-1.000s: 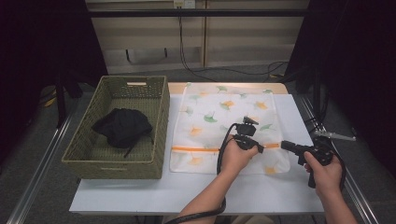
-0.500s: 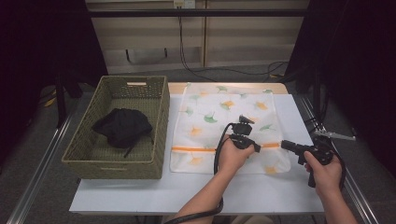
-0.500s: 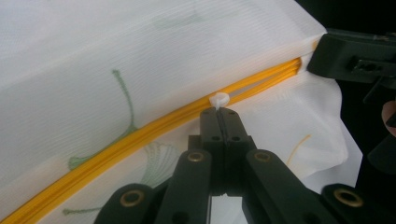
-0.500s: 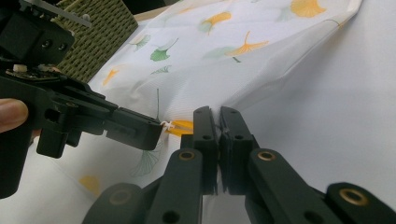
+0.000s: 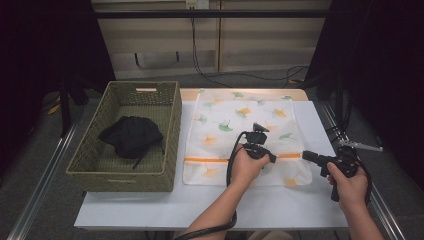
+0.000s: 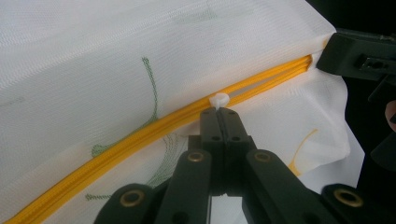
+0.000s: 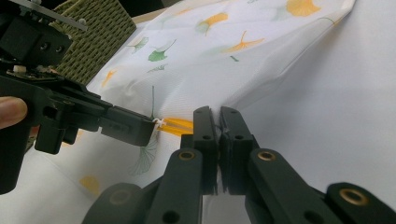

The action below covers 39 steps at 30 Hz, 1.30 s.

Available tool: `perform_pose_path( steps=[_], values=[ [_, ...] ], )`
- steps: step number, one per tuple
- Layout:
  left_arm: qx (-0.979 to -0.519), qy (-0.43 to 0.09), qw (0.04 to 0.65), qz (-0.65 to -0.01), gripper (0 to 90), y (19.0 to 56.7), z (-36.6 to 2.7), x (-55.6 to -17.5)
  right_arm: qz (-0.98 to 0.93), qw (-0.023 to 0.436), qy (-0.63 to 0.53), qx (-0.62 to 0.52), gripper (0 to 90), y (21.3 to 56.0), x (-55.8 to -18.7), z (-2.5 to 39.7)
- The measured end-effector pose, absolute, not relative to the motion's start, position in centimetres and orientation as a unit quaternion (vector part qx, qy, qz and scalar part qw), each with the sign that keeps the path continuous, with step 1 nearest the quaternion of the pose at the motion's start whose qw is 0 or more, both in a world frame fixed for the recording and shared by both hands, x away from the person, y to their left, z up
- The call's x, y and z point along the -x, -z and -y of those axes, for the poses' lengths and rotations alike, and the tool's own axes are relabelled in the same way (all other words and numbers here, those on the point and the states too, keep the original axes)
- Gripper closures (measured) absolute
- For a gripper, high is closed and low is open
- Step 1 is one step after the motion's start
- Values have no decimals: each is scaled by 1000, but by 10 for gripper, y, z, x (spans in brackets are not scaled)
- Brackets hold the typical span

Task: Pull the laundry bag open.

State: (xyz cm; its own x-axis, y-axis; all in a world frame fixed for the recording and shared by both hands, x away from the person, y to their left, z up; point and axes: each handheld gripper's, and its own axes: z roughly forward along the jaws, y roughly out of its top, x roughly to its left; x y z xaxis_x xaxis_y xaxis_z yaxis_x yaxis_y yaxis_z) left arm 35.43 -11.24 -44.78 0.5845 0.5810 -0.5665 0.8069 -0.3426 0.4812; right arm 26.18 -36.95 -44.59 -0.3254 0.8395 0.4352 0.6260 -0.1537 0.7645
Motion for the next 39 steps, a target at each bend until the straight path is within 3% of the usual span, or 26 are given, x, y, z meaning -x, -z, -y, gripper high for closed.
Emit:
perform_pose_path(
  steps=[19, 39],
  values=[
    [-820, 145, 364, -418, 900, 448, 102, -358, -641, 108, -501, -571, 867, 445, -261, 370],
    [-802, 149, 364, -450, 900, 449, 95, -360, -637, 110, -503, -574, 867, 447, -261, 376]
  ],
)
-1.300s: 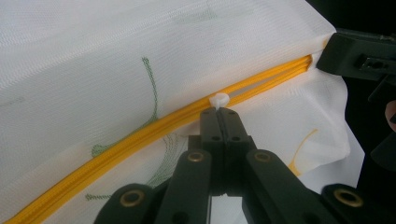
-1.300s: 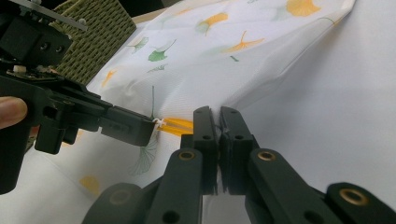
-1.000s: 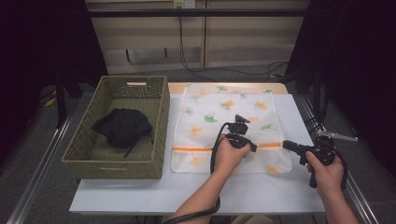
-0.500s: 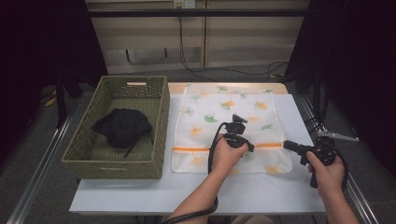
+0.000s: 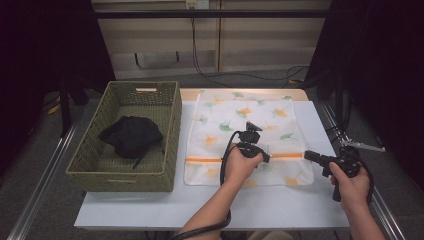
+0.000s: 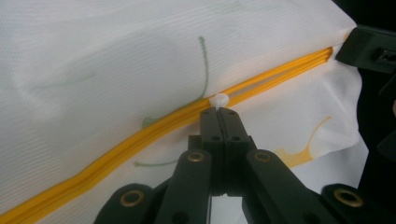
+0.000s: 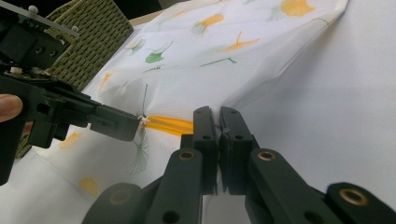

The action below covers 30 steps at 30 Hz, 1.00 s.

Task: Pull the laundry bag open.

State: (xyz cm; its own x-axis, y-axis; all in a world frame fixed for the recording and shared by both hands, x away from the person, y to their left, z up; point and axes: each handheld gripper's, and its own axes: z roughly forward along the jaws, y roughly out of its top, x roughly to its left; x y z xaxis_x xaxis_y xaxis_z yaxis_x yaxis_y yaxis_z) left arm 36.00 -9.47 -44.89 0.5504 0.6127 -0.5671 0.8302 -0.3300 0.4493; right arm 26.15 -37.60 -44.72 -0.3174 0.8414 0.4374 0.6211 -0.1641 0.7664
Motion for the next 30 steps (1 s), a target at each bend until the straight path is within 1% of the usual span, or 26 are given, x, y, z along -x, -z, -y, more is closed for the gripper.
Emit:
perform_pose_path(
  steps=[2, 6, 11, 14, 19, 20, 21, 23, 30],
  values=[
    [-815, 148, 354, -435, 900, 449, 90, -362, -635, 106, -502, -577, 867, 447, -261, 376],
    [-807, 152, 359, -444, 900, 450, 90, -362, -636, 106, -502, -576, 867, 447, -261, 376],
    [-818, 148, 346, -435, 900, 452, 85, -365, -634, 104, -504, -578, 867, 447, -261, 377],
    [-809, 147, 350, -448, 900, 452, 86, -364, -635, 104, -503, -578, 867, 447, -261, 377],
    [-809, 145, 348, -450, 900, 452, 86, -364, -635, 107, -502, -577, 867, 447, -262, 377],
    [-817, 137, 341, -443, 900, 452, 85, -365, -635, 107, -502, -578, 867, 447, -262, 377],
    [-817, 149, 342, -441, 900, 452, 84, -366, -635, 108, -501, -578, 867, 447, -262, 377],
    [-806, 148, 350, -453, 900, 453, 85, -365, -636, 108, -500, -577, 867, 447, -262, 378],
    [-818, 146, 337, -444, 900, 452, 82, -366, -635, 107, -501, -578, 867, 447, -261, 378]
  ],
)
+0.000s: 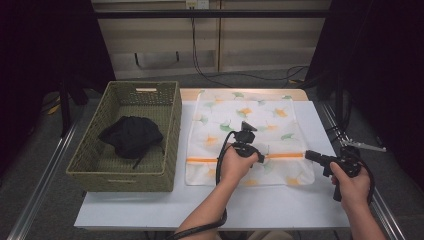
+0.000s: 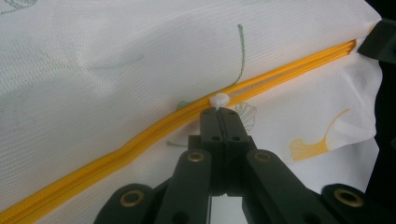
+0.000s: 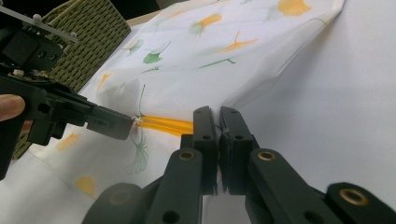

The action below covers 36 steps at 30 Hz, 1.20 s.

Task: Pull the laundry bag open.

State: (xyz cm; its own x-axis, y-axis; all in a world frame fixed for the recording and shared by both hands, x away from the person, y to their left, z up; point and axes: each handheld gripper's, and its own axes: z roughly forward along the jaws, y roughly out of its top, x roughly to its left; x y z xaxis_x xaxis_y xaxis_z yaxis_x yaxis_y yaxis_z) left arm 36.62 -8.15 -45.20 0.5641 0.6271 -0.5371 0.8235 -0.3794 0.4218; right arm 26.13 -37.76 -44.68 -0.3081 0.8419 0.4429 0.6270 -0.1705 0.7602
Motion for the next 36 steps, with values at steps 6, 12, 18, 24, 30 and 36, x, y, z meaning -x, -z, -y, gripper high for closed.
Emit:
perform_pose_path(
  steps=[6, 12, 18, 24, 30, 36],
  values=[
    [-810, 149, 341, -454, 900, 454, 80, -366, -632, 107, -502, -581, 867, 447, -261, 378],
    [-816, 151, 336, -446, 900, 455, 77, -368, -634, 108, -500, -580, 867, 447, -261, 378],
    [-812, 151, 335, -453, 900, 455, 76, -368, -634, 108, -501, -579, 867, 447, -261, 377],
    [-812, 144, 333, -458, 900, 455, 74, -367, -635, 112, -500, -578, 867, 446, -261, 378],
    [-813, 145, 332, -455, 900, 455, 70, -368, -633, 111, -502, -579, 867, 446, -260, 378],
    [-808, 142, 334, -464, 900, 454, 71, -367, -635, 110, -502, -577, 867, 446, -261, 378]
  ],
)
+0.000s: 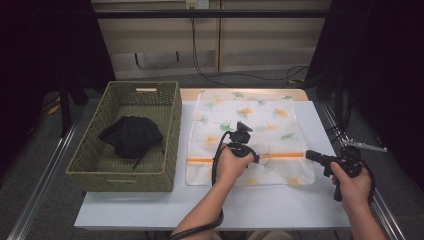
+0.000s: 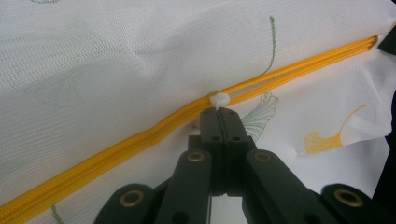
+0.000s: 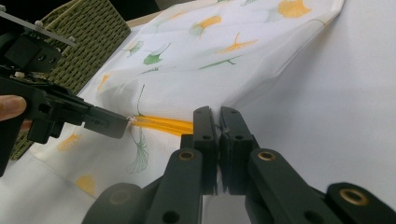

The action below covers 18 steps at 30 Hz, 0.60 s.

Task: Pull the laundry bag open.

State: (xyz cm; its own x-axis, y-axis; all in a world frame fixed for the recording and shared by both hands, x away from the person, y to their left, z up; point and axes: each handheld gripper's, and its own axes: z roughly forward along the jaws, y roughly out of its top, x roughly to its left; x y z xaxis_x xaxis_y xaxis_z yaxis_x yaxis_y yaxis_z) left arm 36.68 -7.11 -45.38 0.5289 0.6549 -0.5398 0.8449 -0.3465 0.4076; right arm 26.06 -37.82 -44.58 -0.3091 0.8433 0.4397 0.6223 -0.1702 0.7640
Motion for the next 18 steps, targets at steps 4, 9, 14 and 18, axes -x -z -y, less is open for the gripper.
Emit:
perform_pose_path(
  steps=[4, 9, 14, 18],
  values=[
    [-807, 146, 334, -465, 900, 454, 71, -366, -635, 109, -501, -577, 867, 446, -260, 378],
    [-811, 144, 328, -463, 900, 456, 68, -368, -636, 108, -502, -577, 867, 445, -260, 379],
    [-809, 147, 329, -464, 900, 457, 65, -368, -635, 109, -501, -578, 867, 446, -260, 380],
    [-806, 147, 330, -469, 900, 457, 63, -368, -635, 109, -501, -578, 867, 446, -260, 380]
  ],
)
